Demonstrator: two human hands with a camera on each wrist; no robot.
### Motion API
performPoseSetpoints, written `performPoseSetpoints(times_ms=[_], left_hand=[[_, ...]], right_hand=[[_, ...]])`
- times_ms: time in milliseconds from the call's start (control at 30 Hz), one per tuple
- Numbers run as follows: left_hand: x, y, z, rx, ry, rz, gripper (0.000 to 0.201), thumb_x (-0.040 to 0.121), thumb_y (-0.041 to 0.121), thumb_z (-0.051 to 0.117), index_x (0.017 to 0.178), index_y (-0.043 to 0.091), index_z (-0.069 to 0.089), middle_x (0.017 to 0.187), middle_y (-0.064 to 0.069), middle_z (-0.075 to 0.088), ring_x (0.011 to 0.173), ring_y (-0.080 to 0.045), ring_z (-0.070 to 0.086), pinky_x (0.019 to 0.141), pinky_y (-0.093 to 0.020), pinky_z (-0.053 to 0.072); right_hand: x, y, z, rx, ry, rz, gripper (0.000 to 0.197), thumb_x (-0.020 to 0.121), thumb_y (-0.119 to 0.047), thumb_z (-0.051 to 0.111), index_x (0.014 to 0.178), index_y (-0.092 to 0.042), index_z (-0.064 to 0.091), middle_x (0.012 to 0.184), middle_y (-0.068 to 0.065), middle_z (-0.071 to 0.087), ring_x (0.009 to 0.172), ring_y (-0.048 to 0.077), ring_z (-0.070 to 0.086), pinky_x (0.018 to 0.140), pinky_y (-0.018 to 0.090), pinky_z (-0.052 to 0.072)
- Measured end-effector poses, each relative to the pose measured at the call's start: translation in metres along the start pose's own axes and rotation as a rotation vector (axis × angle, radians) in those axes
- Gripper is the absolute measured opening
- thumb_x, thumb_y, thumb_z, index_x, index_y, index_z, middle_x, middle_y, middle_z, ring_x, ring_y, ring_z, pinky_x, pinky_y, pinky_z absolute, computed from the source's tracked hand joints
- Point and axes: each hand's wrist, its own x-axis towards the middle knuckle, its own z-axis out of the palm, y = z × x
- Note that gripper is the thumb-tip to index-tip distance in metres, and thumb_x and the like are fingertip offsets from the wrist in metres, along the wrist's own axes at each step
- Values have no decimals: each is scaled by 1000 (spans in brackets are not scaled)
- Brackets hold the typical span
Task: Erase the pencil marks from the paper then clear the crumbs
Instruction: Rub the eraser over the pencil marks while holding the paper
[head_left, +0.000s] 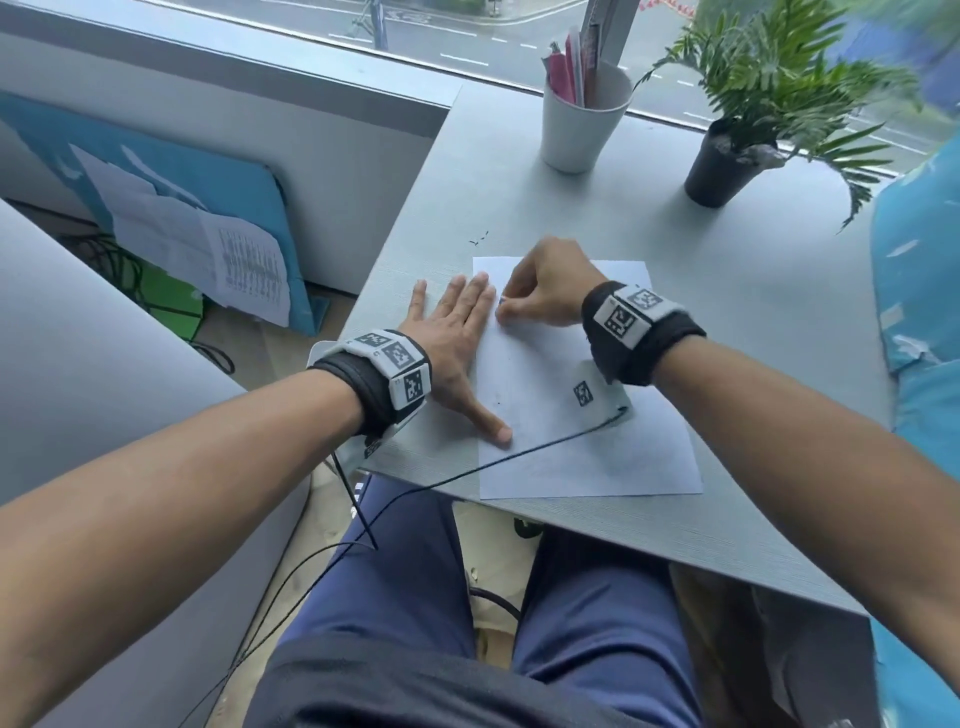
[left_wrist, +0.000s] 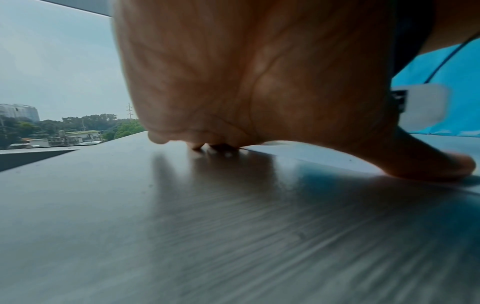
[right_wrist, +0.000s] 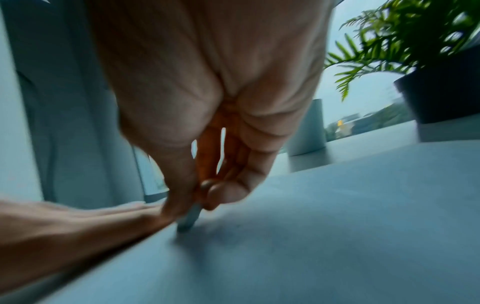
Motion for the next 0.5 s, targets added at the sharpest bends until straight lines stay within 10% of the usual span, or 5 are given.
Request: performPoseSetpoints(times_ms=[133, 300, 500], left_hand=[[-1, 2, 0, 8, -9, -7, 178, 24, 106, 51, 152, 13, -29, 159, -2, -35, 146, -23, -32, 116, -60, -18], [-2, 3, 0, 8, -3, -19, 178, 24, 105, 54, 152, 12, -28, 159, -3, -35, 146, -24, -32, 116, -59, -18], [-4, 2, -2, -35, -3, -18, 178, 24, 103, 58, 152, 15, -28, 159, 0, -35, 146, -22, -33, 116, -59, -18]], right_hand=[[-7, -1, 9, 17, 59, -4, 17, 75, -21, 77, 76, -4, 77, 73, 12, 74, 64, 18, 66, 67, 30, 57], [-60, -12, 20, -2, -375, -80, 14, 73, -28, 83, 79, -16, 79, 51, -11, 65, 45, -1, 57, 52, 17, 49], [0, 4, 5, 80, 116, 64, 17, 72, -22, 82, 83, -9, 79, 75, 2, 75, 61, 8, 64, 69, 25, 57]])
